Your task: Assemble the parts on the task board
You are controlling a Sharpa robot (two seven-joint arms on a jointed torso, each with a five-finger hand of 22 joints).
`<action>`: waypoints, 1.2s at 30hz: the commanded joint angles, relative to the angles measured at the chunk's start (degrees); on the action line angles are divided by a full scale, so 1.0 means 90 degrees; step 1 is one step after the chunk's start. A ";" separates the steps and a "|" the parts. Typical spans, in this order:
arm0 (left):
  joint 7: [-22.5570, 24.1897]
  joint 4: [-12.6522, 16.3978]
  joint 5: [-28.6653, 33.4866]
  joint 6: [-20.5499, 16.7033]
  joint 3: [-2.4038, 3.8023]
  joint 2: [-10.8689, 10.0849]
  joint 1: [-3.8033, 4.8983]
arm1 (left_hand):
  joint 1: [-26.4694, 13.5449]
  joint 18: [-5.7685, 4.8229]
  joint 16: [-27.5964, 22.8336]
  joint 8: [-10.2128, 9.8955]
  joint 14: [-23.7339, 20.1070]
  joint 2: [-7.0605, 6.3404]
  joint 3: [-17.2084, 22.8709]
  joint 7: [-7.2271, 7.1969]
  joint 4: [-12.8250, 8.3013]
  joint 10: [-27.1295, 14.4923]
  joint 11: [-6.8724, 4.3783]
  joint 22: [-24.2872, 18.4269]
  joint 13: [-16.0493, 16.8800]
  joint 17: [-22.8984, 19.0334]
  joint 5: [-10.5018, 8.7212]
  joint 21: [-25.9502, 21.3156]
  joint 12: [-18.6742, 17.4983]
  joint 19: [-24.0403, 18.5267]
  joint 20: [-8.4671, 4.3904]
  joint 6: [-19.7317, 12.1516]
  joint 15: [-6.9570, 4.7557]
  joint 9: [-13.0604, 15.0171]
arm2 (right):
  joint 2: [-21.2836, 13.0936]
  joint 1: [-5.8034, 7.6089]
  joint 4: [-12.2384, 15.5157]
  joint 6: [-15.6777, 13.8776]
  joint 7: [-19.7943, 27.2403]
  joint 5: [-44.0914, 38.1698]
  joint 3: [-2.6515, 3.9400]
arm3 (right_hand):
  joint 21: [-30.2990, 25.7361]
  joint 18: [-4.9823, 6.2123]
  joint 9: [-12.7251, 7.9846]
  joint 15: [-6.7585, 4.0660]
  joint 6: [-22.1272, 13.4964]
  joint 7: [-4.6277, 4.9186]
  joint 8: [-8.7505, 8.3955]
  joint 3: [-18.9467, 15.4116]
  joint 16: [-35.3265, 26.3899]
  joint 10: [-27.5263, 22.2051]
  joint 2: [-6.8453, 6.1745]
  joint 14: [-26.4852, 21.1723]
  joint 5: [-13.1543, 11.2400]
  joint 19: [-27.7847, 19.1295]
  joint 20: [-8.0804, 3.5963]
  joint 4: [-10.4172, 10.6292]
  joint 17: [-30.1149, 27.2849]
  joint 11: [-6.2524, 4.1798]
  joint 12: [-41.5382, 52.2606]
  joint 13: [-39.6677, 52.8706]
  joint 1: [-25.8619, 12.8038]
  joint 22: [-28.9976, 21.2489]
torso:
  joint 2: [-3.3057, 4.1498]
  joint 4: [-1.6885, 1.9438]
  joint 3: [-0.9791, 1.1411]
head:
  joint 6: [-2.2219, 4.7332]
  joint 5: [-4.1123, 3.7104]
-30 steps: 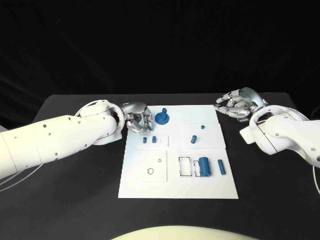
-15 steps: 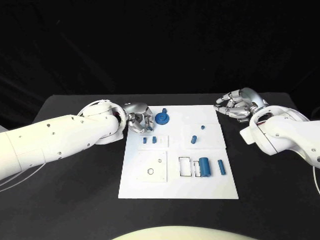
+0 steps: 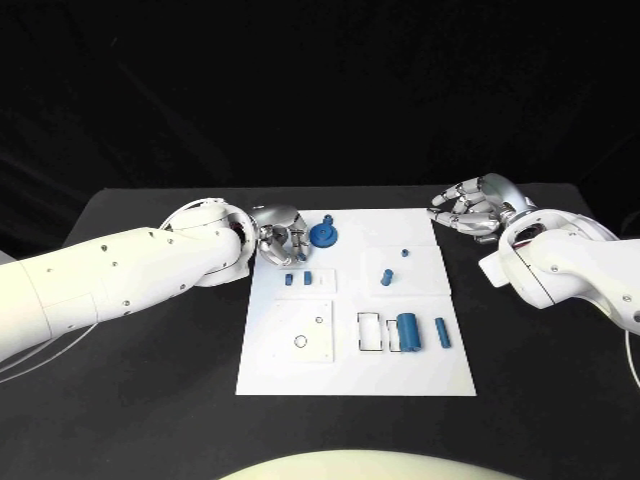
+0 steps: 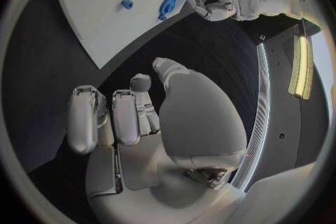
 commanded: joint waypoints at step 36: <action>-0.0081 -0.0124 0.0061 0.0455 -0.0038 0.0100 -0.0006 | -0.0137 -0.0022 -0.0001 -0.0353 -0.0080 -0.0020 0.0149 0.0119 -0.0123 -0.0108 0.0125 -0.0147 -0.0047 -0.0198 -0.0042 -0.0091 -0.0226 -0.0160 0.0102 -0.0288 0.0082 -0.0044 | -0.0027 -0.0002 0.0029 0.0068 0.0077 -0.0045 0.0001 | -0.0043 0.0061 -0.0005 -0.0043 -0.0017 0.0018 0.0005 0.0033 -0.0037 0.0027 -0.0016 0.0205 0.0013 -0.0023 0.0005 -0.0004 -0.0010 -0.0008 -0.0004 -0.0005 0.0035 0.1023 | -0.0005 0.0011 -0.0007 | -0.0008 0.0001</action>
